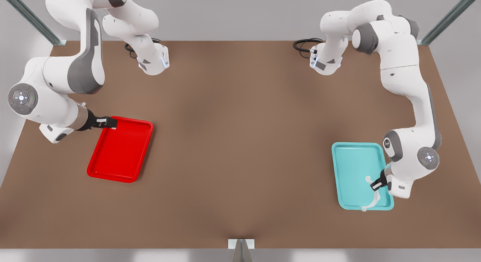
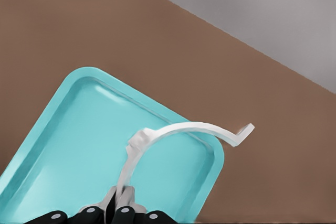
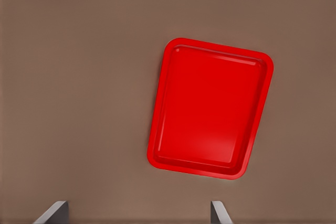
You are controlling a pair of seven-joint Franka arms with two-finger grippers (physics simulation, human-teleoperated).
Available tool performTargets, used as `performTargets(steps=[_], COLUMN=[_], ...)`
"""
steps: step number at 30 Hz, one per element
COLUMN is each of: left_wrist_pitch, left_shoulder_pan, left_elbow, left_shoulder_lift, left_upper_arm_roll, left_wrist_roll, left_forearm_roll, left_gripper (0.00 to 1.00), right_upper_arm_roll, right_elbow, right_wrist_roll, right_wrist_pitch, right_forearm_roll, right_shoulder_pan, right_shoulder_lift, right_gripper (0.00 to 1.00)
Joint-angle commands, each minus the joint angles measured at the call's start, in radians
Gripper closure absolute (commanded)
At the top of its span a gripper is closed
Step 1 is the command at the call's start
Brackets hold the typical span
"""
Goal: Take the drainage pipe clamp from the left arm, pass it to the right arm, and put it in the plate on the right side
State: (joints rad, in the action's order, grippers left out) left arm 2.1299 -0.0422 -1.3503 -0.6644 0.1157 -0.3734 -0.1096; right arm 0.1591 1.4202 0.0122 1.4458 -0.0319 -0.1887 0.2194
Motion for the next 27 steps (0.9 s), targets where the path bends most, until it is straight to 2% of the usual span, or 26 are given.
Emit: performTargets(steps=[1,2,5,7,10,15,17,18,20,24,27], left_wrist_pitch=[-0.367,-0.439,-0.436,-0.429,-0.294,-0.185,-0.177,-0.156,-0.154,-0.12,-0.088], left_shoulder_pan=[-0.051,-0.116,-0.292,-0.393,-0.515,-0.567,-0.581,-0.604,-0.617,-0.63,-0.631], left_elbow=[0.1,0.148,0.186,0.243,0.261,0.269,0.33,0.33,0.332,0.345,0.344], left_shoulder_lift=[0.011,0.011,0.009,0.003,-0.056,-0.073,-0.118,-0.122,-0.126,-0.13,-0.132], left_upper_arm_roll=[-0.004,-0.002,-0.001,-0.001,-0.004,-0.136,-0.177,-0.174,-0.172,-0.171,-0.172], left_wrist_roll=[-0.116,-0.14,-0.151,-0.203,-0.263,-0.26,-0.263,-0.262,-0.257,-0.062,0.044], left_forearm_roll=[-0.001,0.002,0.004,-0.001,-0.004,-0.008,-0.007,0.002,0.018,0.085,0.111], left_gripper=[0.79,0.79,0.79,0.79,0.79,0.79,0.79,0.79,0.79,0.79,0.79], right_upper_arm_roll=[0.0,0.0,-0.001,-0.003,-0.001,-0.01,-0.062,-0.082,-0.122,-0.131,-0.131], right_elbow=[0.002,0.002,0.002,0.003,0.005,-0.01,-0.076,-0.138,-0.142,-0.139,-0.13], right_wrist_roll=[0.0,0.0,-0.027,-0.175,-0.378,-0.75,-0.92,-0.966,-1.094,-1.468,-1.609], right_wrist_pitch=[0.001,0.005,0.065,0.09,0.117,0.215,0.289,0.303,0.398,0.449,0.501], right_forearm_roll=[0.0,0.001,-0.017,-0.08,-0.207,-0.341,-0.376,-0.39,-0.39,-0.39,-0.388], right_shoulder_pan=[0.0,0.0,-0.046,-0.049,-0.037,-0.066,-0.074,-0.077,-0.081,-0.095,-0.141], right_shoulder_lift=[-0.002,0.0,0.014,0.035,0.095,0.212,0.308,0.363,0.402,0.414,0.414], right_gripper=[0.0,0.0,0.0,0.0,0.0,0.0,0.0,0.0,0.0,0.0,0.0])
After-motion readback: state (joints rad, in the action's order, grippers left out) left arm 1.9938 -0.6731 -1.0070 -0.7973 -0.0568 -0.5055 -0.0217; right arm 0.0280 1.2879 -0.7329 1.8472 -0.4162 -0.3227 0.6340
